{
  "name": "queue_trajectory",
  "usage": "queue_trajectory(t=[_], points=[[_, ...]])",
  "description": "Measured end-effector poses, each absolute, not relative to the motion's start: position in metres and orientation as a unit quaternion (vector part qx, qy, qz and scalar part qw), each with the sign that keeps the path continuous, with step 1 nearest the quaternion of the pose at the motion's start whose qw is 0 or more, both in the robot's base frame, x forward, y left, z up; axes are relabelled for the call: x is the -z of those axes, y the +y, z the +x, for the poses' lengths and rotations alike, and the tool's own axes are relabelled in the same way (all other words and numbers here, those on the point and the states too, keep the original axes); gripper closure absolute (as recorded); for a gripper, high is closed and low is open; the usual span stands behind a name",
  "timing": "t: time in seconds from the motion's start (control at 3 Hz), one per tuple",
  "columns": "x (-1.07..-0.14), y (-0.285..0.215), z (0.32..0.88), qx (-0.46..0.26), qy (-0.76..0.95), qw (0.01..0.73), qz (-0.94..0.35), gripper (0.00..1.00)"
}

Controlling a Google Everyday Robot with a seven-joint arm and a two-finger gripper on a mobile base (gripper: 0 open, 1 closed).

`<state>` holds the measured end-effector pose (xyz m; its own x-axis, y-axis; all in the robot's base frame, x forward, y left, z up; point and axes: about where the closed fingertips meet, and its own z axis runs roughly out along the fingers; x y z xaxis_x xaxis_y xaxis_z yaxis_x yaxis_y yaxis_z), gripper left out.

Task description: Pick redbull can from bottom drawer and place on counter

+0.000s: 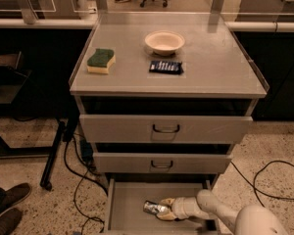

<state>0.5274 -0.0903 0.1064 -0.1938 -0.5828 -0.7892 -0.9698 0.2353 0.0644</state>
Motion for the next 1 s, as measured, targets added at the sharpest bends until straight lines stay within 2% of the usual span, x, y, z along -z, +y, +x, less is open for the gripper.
queue_trajectory(t=[0.33, 0.67, 1.0], points=[[-0.108, -0.090, 0.527, -0.295, 0.714, 0.328, -0.544, 1.00], [-0.120, -0.088, 0.525, -0.296, 0.715, 0.324, -0.544, 1.00], [-0.170, -0.105, 0.522, -0.295, 0.727, 0.319, -0.532, 1.00]])
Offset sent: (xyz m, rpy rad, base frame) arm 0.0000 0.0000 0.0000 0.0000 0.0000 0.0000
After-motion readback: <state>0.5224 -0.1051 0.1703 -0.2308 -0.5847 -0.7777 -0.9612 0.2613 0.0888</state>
